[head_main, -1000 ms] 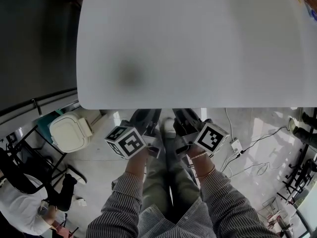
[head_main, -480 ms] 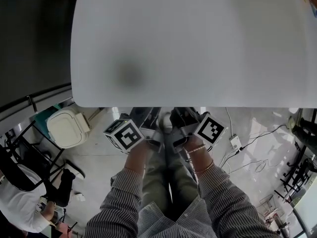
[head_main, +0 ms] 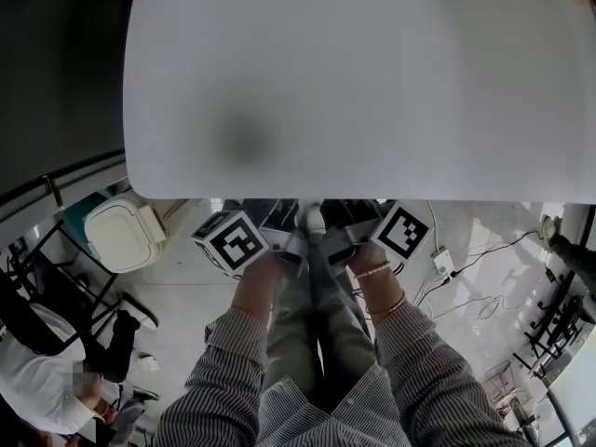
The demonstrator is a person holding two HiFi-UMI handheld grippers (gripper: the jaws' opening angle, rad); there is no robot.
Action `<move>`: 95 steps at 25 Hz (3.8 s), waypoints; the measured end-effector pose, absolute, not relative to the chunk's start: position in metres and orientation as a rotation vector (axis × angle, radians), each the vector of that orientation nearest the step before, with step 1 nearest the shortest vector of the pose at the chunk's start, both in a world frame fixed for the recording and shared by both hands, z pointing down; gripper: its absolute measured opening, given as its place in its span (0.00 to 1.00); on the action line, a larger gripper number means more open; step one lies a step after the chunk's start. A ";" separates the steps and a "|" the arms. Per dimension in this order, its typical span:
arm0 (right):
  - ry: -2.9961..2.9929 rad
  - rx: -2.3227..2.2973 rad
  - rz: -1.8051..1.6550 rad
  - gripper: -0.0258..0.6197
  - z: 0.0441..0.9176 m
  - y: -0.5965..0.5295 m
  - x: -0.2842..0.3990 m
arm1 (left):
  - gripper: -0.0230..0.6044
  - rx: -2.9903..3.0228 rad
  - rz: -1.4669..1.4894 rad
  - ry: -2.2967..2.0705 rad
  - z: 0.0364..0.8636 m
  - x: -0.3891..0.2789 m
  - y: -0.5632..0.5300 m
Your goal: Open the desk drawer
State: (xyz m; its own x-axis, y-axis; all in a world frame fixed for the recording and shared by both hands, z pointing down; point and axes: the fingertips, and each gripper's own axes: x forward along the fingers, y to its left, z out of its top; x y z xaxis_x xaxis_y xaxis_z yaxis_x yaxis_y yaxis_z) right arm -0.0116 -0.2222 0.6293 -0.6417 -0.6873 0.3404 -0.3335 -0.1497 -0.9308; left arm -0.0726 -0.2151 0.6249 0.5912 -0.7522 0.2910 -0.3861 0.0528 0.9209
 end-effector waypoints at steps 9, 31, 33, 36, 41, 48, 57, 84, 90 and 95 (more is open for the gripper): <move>1.807 -1.119 -1.824 0.15 0.633 -0.223 -0.008 | 0.20 1.558 -0.373 -0.941 0.631 -0.068 -0.218; 1.624 -1.019 -1.827 0.10 0.630 -0.219 -0.008 | 0.14 1.451 -0.552 -0.930 0.627 -0.069 -0.213; 1.622 -1.015 -1.821 0.10 0.630 -0.219 -0.008 | 0.14 1.446 -0.556 -0.936 0.627 -0.069 -0.213; 1.619 -1.016 -1.821 0.09 0.631 -0.219 -0.010 | 0.14 1.443 -0.557 -0.937 0.627 -0.072 -0.213; 1.620 -1.016 -1.818 0.09 0.629 -0.215 -0.010 | 0.14 1.446 -0.543 -0.940 0.627 -0.071 -0.208; 1.623 -1.016 -1.820 0.09 0.629 -0.208 -0.008 | 0.13 1.421 -0.583 -0.936 0.625 -0.070 -0.201; 1.622 -1.010 -1.824 0.09 0.629 -0.201 -0.007 | 0.12 1.459 -0.563 -0.932 0.623 -0.069 -0.189; 1.626 -0.969 -1.881 0.09 0.628 -0.173 -0.009 | 0.11 1.455 -0.564 -0.903 0.624 -0.068 -0.163; 1.625 -0.985 -1.876 0.09 0.629 -0.163 -0.009 | 0.11 1.457 -0.557 -0.897 0.624 -0.068 -0.153; 1.625 -0.992 -1.874 0.09 0.628 -0.152 -0.009 | 0.11 1.447 -0.562 -0.888 0.625 -0.068 -0.142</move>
